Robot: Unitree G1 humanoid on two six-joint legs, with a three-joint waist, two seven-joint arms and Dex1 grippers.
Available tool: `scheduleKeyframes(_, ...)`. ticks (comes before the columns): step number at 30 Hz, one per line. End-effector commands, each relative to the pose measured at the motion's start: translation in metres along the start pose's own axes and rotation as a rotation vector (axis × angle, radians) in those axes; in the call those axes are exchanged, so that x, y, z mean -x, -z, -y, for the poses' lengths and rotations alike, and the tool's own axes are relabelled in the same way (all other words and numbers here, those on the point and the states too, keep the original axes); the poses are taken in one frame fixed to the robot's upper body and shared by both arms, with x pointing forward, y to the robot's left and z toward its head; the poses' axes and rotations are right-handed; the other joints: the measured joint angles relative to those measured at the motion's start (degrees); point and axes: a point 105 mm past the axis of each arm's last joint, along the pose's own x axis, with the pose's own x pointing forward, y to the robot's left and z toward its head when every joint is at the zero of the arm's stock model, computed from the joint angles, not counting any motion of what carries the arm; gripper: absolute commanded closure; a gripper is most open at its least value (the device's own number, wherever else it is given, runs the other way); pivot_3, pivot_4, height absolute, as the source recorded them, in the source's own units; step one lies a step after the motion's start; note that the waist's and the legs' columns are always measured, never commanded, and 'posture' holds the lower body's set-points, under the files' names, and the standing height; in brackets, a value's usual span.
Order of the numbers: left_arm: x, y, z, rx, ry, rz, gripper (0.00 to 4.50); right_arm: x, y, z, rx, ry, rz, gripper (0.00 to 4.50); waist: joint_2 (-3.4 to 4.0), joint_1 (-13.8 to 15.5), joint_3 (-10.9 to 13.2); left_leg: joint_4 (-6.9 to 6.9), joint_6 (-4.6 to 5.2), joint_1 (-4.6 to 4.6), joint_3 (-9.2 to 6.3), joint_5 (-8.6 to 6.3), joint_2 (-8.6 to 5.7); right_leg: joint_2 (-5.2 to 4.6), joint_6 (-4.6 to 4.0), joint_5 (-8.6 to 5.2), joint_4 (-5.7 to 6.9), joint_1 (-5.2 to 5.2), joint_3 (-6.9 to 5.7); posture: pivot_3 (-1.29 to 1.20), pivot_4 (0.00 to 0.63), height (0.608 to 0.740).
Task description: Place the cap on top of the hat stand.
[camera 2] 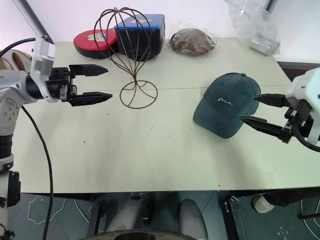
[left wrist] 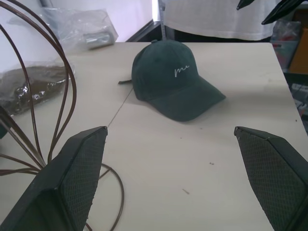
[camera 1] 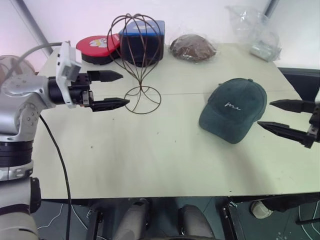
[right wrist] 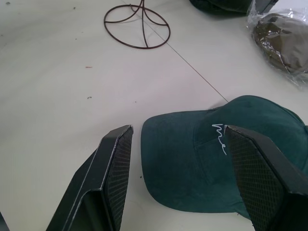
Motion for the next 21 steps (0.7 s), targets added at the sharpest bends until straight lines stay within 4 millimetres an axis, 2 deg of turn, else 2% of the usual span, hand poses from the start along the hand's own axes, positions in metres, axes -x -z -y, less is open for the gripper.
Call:
scheduleKeyframes(1, 0.001, -0.008, 0.003, -0.027, 0.001, 0.025, 0.06, 0.006, -0.012, 0.002, 0.050, 0.041, 0.023, 1.43, 0.00, 0.0, 0.0, 0.00, 0.00, 0.00, 0.00, 0.00, 0.00, 0.00, 0.00, 0.00, 0.00, 0.00, 0.00, 0.00, 0.150, 0.740)
scheduleKeyframes(11, -0.002, -0.002, 0.007, 0.000, 0.008, 0.032, 0.06, 0.003, -0.013, -0.001, 0.053, 0.055, 0.011, 1.43, 0.00, 0.0, 0.0, 0.00, 0.00, 0.00, 0.00, 0.00, 0.00, 0.00, 0.00, 0.00, 0.00, 0.00, 0.00, 0.00, 0.150, 0.740)
scheduleKeyframes(16, -0.006, 0.000, 0.011, 0.012, 0.018, 0.036, 0.06, 0.002, -0.006, 0.004, 0.109, 0.121, -0.032, 1.43, -0.01, 0.0, 0.0, 0.01, 0.00, -0.01, 0.00, 0.00, 0.00, 0.00, 0.00, 0.00, 0.00, 0.00, -0.01, 0.00, 0.150, 0.740)
scheduleKeyframes(21, -0.010, 0.005, 0.013, 0.027, 0.022, 0.041, 0.06, -0.009, 0.013, -0.011, 0.172, 0.113, -0.115, 1.43, -0.01, 0.0, 0.0, 0.00, 0.00, 0.00, -0.01, 0.00, 0.00, 0.00, 0.00, 0.00, 0.00, 0.00, -0.01, 0.00, 0.150, 0.740)
